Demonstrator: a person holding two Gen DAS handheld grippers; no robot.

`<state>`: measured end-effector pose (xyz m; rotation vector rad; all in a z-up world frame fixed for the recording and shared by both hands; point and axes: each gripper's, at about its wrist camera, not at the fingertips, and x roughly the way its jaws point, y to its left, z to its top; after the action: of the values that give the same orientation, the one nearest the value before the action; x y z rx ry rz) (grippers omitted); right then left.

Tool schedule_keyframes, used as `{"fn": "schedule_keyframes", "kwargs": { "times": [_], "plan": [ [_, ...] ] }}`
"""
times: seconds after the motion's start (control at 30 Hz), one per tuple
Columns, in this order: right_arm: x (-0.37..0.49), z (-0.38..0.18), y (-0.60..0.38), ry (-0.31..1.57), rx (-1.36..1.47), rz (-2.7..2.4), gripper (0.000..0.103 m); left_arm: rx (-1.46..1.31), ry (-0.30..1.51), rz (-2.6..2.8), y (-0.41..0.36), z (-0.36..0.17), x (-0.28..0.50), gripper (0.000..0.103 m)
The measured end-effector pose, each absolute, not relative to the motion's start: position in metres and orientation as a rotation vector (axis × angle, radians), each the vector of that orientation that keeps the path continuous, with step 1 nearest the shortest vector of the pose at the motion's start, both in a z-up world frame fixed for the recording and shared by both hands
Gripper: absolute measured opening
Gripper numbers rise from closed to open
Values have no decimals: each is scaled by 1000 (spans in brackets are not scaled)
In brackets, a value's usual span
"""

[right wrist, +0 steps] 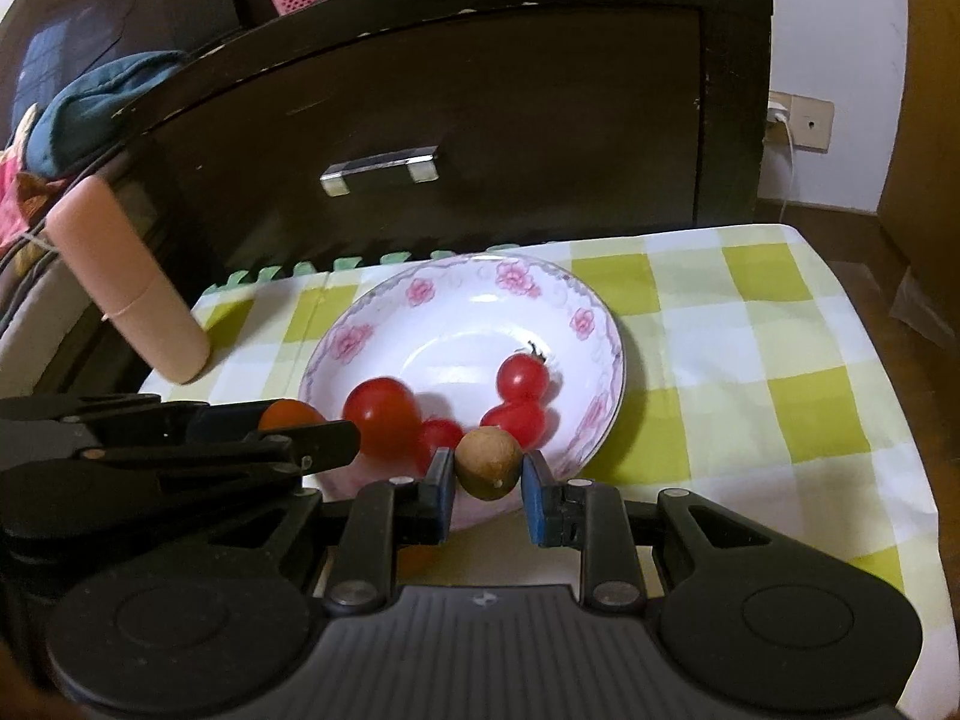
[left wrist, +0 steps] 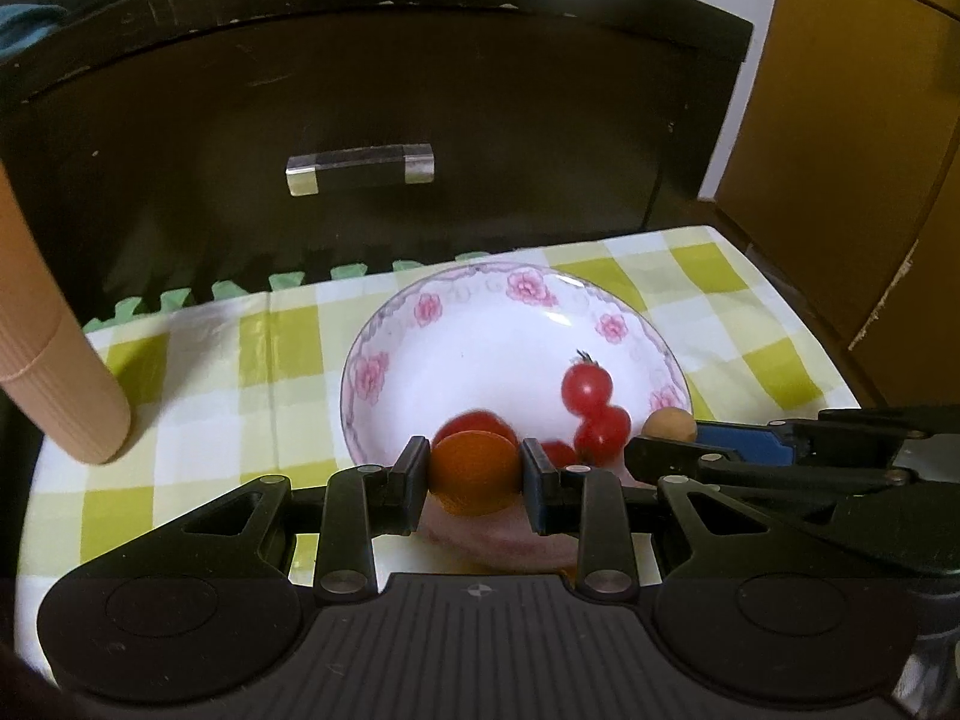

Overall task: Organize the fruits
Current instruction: 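Carry the tangerine and longan over the white floral bowl with both tools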

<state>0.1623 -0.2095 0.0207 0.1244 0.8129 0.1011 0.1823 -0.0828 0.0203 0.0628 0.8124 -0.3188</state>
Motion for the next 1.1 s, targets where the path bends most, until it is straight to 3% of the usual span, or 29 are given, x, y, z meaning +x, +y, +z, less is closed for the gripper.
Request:
{"fn": "schedule_keyframes", "kwargs": {
  "times": [0.53, 1.1],
  "plan": [
    [201, 7, -221, 796, 160, 105, 24, 53, 804, -304, -86, 9, 213, 39],
    [223, 3, -231, 793, 197, 63, 25, 31, 813, -298, -89, 6, 233, 48]
  ]
}}
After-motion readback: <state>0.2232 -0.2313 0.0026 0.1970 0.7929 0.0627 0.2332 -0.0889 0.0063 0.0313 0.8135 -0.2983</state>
